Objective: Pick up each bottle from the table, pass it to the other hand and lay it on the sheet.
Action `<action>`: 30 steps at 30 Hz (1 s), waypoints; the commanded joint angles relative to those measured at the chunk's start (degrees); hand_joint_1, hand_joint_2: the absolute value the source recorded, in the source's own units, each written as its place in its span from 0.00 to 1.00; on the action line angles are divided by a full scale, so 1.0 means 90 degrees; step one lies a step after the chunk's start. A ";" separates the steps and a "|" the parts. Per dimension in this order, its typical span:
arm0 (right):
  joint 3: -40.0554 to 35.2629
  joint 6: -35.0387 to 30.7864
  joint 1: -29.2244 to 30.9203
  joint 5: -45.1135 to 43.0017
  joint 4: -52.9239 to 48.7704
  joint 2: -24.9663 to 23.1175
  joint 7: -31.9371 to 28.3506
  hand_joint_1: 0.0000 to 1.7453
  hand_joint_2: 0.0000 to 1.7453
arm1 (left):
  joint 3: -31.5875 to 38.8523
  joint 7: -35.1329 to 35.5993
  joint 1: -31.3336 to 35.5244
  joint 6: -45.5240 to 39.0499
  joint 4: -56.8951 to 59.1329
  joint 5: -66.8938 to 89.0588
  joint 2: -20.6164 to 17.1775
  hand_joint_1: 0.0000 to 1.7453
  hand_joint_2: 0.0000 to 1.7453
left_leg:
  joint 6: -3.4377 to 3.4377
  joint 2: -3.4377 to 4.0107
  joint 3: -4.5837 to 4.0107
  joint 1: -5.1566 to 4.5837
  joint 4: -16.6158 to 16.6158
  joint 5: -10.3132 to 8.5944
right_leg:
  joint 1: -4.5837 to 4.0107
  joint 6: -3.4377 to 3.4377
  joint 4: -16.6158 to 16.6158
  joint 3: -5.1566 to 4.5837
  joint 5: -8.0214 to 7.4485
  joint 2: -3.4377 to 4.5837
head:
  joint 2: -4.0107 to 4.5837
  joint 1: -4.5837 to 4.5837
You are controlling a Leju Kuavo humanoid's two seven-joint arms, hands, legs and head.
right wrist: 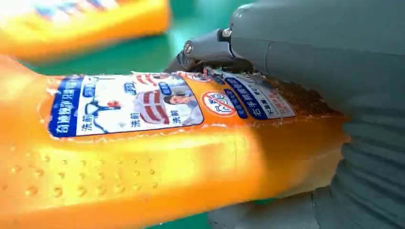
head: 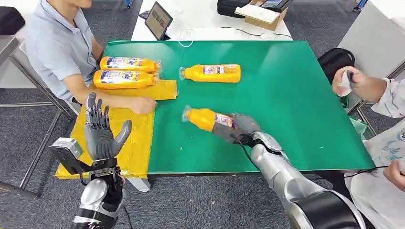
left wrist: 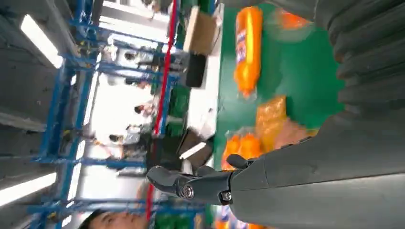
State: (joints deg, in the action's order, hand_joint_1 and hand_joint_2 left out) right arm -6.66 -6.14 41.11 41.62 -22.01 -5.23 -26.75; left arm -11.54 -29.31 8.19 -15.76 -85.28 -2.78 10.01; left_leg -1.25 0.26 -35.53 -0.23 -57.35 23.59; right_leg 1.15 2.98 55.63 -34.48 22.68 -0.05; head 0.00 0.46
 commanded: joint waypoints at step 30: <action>-0.3731 -0.1520 -0.1836 -0.2096 -0.2319 -0.1124 -0.1473 1.00 1.00 | -0.1192 -0.0429 -0.0492 0.0775 0.0659 -0.0881 0.0149 0.00 1.00 | 0.0009 -0.0027 -0.0024 0.0015 0.0008 0.0007 | -0.0009 -0.0014 -0.0003 -0.0015 0.0016 -0.0008 | 0.0000 0.0000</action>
State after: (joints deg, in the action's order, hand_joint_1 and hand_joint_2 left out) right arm -30.98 -19.21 22.71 23.06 -48.48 -16.35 -39.71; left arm -22.25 -33.81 1.31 -9.71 -82.18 -9.46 11.69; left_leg -1.22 0.01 -36.00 -0.13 -57.32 23.58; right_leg 1.11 2.93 55.67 -34.87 22.77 -0.13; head 0.00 0.46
